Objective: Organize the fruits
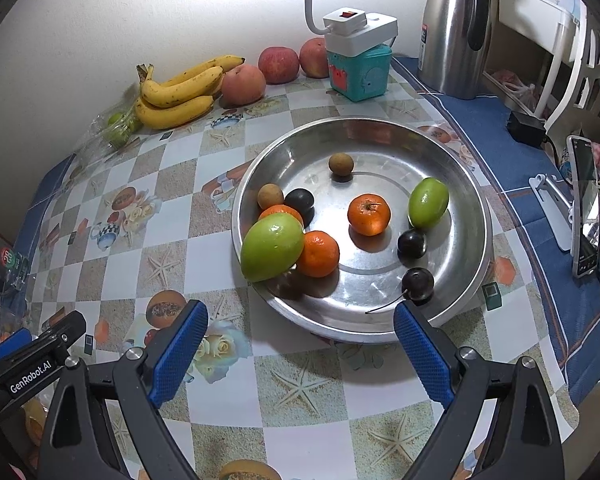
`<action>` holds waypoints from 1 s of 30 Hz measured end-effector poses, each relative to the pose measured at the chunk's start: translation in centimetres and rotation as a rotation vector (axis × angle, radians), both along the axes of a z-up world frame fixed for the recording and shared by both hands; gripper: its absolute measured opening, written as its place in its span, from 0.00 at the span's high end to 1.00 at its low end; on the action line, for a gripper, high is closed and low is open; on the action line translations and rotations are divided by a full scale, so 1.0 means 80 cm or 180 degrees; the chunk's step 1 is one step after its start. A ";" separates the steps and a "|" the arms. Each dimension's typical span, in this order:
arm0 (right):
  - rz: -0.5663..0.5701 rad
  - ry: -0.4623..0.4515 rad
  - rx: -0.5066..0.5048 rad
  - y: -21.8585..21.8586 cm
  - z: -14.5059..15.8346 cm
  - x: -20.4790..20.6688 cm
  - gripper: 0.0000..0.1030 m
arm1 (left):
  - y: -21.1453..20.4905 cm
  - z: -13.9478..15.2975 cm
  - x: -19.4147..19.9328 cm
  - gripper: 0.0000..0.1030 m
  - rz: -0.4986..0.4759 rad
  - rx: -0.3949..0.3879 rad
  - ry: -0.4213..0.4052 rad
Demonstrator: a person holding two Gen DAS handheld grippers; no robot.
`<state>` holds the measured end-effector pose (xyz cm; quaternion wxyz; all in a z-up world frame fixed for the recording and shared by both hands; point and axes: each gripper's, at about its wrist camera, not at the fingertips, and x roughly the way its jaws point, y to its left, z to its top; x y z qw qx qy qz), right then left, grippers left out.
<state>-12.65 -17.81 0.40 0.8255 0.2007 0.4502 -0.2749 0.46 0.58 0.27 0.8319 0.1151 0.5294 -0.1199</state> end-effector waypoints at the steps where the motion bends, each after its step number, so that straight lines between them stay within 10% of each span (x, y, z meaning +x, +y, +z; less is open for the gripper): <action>1: 0.0004 0.0004 0.0000 0.000 0.000 0.000 0.08 | 0.000 0.000 0.000 0.00 0.0001 -0.0004 0.0006; 30: 0.0024 0.0074 0.0032 -0.001 -0.003 0.002 0.08 | -0.001 -0.003 0.000 0.00 -0.0040 -0.0021 0.0065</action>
